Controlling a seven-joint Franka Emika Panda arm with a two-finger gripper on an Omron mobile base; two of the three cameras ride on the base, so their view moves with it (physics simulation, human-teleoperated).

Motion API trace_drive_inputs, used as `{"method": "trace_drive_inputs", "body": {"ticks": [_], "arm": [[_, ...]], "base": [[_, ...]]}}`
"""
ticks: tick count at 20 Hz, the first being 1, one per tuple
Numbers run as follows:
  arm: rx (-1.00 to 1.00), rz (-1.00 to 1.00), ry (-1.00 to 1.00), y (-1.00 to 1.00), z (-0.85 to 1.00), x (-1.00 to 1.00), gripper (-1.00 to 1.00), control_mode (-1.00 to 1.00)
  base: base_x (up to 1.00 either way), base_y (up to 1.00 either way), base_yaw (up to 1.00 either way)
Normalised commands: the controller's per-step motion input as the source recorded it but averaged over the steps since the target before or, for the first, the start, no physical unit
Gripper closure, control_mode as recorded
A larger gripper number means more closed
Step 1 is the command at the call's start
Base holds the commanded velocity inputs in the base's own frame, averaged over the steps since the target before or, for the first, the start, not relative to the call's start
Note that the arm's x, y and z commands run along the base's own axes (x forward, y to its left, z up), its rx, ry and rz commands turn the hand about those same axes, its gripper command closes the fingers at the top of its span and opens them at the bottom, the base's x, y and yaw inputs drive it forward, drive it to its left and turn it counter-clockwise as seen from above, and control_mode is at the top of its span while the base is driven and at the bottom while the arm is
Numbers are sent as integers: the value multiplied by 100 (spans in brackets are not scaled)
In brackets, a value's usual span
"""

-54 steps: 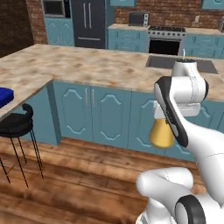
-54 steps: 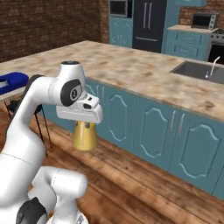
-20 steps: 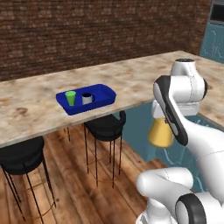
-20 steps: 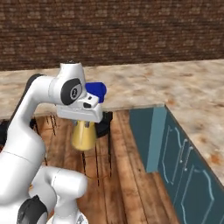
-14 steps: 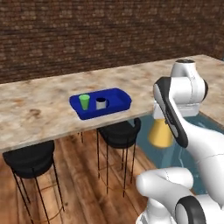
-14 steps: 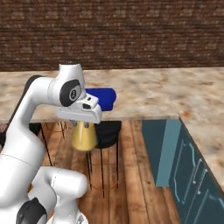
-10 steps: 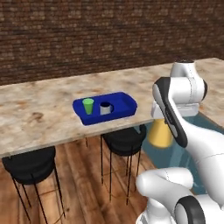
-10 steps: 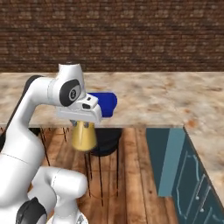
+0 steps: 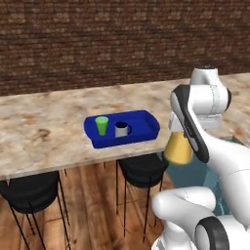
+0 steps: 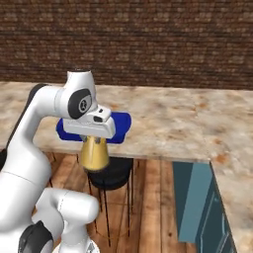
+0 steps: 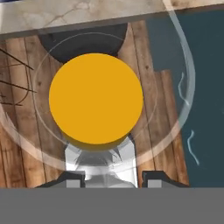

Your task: There is a tray on the dining counter. Grab the cup, mug, and pitcher and place them on the tray. The pitcher may be placed next to the tray if it cannot fit the tray.

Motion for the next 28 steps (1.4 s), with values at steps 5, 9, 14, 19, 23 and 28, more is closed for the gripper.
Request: {"method": "trace_drive_inputs", "body": {"ticks": [5, 9, 14, 19, 23, 28], "arm": [[0, 0, 0, 0, 0, 0, 100, 100], [0, 0, 0, 0, 0, 0, 100, 100], [0, 0, 0, 0, 0, 0, 100, 100], [6, 9, 0, -26, 0, 57, 100, -100], [5, 9, 0, -16, 0, 82, 100, -100], [1, 6, 0, -2, 0, 65, 100, -100]], "base": [[66, -19, 18], [56, -25, 17], [57, -32, 15], [12, -7, 3], [0, 0, 0], [0, 0, 0]]}}
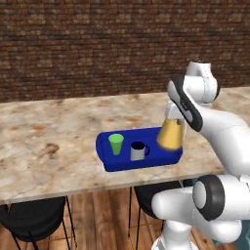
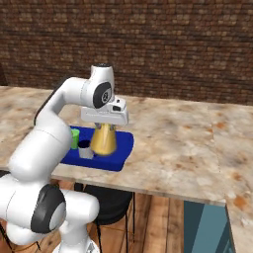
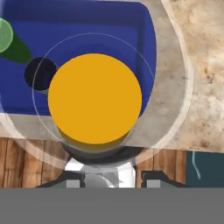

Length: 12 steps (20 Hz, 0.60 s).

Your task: There is a tray on the dining counter. Grab the cup, mug, and pitcher and place them on the tray. The pitcher may be placed next to the tray if it cannot fit the tray.

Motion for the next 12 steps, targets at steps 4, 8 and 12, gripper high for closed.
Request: {"method": "trace_drive_inputs", "body": {"ticks": [4, 8, 12], "arm": [[0, 0, -1, 0, 0, 59, 100, -100], [0, 0, -4, 0, 0, 57, 100, -100], [0, 0, -6, 0, -6, 58, 100, -100]], "base": [[0, 0, 0], [0, 0, 0], [0, 0, 0]]}}
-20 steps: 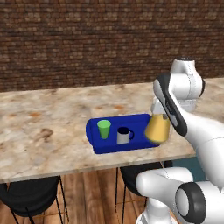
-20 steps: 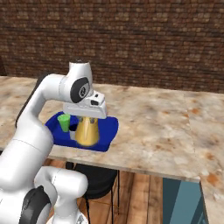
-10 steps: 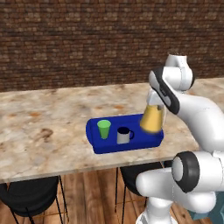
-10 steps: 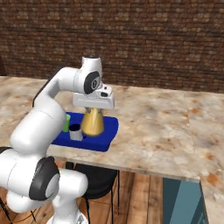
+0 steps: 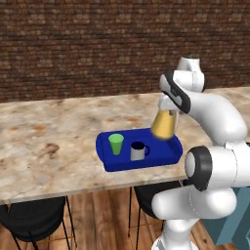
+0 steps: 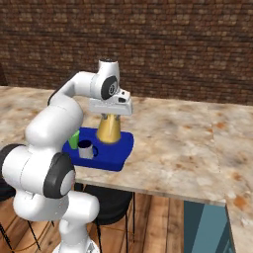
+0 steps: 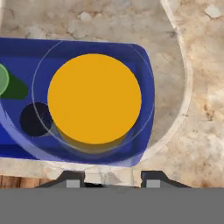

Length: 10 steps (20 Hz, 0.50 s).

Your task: There is a tray on the dining counter. Grab the cup, mug, and pitcher and place them on the tray. The pitcher may be placed next to the tray if it cannot fit the tray.

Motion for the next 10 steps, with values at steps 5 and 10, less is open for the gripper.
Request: {"method": "trace_drive_inputs", "body": {"ticks": [5, 10], "arm": [[0, 0, -7, 0, -14, 37, 100, -100], [-1, 0, -7, 0, -29, 7, 100, -100]], "base": [[0, 0, 0], [0, 0, 0]]}}
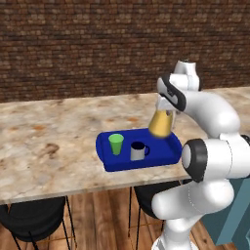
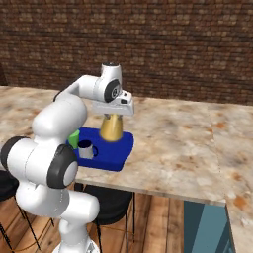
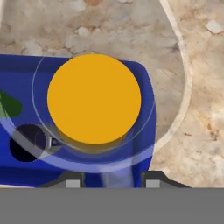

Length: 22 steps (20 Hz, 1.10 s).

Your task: There is a tray on the dining counter. Grab the cup, mug, and pitcher and place them on the tray. The pitcher may be placed next to the tray if it cannot fit the tray.

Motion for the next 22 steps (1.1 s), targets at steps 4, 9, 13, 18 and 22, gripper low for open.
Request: {"method": "trace_drive_inputs", "body": {"ticks": [4, 9, 13, 18, 22], "arm": [[-8, 0, -3, 1, -19, 1, 100, -100], [-4, 0, -2, 0, -7, 0, 100, -100], [-2, 0, 8, 0, 0, 0, 100, -100], [-3, 0, 13, 0, -2, 0, 100, -100], [0, 0, 5, 0, -13, 7, 100, -100]], "base": [[0, 0, 0], [0, 0, 0], [0, 0, 0], [0, 0, 0], [0, 0, 0]]}}
